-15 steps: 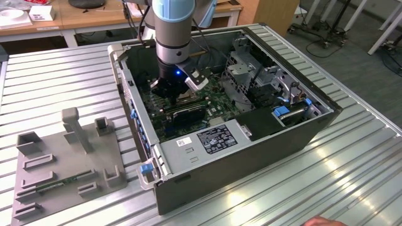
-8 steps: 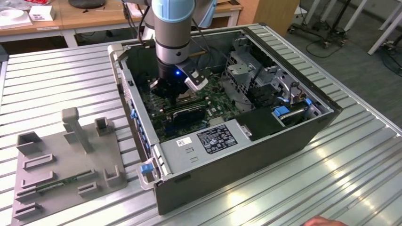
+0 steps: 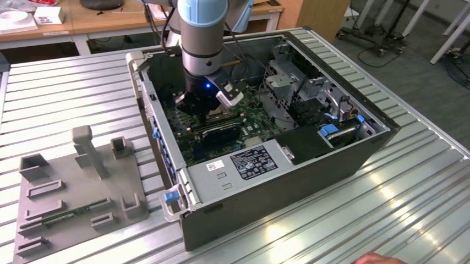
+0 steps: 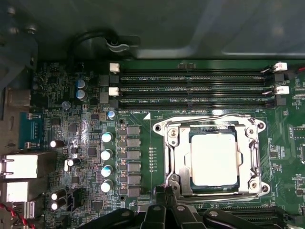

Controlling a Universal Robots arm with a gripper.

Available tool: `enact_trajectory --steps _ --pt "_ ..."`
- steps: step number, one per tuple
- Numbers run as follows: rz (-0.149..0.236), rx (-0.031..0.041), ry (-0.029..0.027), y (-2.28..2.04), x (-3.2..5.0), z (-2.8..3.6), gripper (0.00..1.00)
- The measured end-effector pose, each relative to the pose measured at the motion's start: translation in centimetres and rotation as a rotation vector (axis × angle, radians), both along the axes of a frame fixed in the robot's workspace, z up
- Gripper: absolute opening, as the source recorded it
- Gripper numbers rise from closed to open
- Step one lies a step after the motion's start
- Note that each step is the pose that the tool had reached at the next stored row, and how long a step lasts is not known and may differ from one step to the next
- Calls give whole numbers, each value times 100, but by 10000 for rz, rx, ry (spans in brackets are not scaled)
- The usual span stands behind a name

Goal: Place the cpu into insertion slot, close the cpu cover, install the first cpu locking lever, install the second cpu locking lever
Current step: 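Install the second cpu locking lever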

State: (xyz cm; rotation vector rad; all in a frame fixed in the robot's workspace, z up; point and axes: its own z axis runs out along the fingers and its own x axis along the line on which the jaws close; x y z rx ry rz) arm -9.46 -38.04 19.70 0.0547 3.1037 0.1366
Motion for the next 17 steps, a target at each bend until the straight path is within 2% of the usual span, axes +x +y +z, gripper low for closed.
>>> enact_trajectory --steps 17 --pt "1 0 0 -5 -32 -5 11"
